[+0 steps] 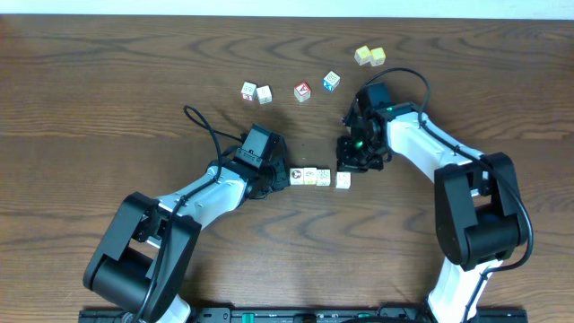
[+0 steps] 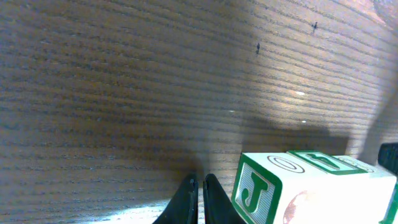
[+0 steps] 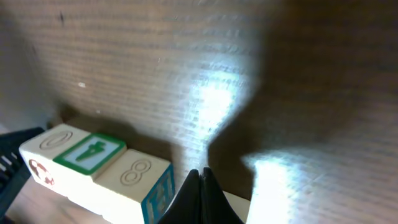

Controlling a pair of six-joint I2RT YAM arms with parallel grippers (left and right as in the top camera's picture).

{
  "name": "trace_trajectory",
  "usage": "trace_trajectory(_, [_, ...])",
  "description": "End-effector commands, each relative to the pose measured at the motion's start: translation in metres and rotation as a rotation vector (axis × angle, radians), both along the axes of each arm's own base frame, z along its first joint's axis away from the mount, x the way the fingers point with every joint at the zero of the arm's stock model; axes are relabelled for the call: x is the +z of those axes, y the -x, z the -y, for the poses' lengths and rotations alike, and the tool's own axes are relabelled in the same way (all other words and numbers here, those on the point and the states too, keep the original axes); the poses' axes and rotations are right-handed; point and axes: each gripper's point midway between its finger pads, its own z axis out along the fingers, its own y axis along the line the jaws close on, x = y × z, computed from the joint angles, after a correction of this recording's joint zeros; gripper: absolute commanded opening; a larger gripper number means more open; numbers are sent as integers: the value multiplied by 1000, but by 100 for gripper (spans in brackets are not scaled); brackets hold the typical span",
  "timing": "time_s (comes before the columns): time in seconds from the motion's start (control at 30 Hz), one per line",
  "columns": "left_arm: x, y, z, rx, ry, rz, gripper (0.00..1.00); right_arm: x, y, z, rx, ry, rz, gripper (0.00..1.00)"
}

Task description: Lift 4 blocks

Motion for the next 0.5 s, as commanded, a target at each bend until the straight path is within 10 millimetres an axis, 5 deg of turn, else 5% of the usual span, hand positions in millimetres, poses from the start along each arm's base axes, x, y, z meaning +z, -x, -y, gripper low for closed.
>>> trace_trajectory(0.0, [-3,0,-6,11,-34,-1,7,11,-10,-4,-14,-12,1,1])
trace_trajectory(0.23, [-3,0,-6,11,-35,-1,8,43,-24,43,-68,201,-12,1])
trace_trajectory(0.47, [-3,-1,-9,21,-52,7,7,34,21,58,-46,264,-182,1])
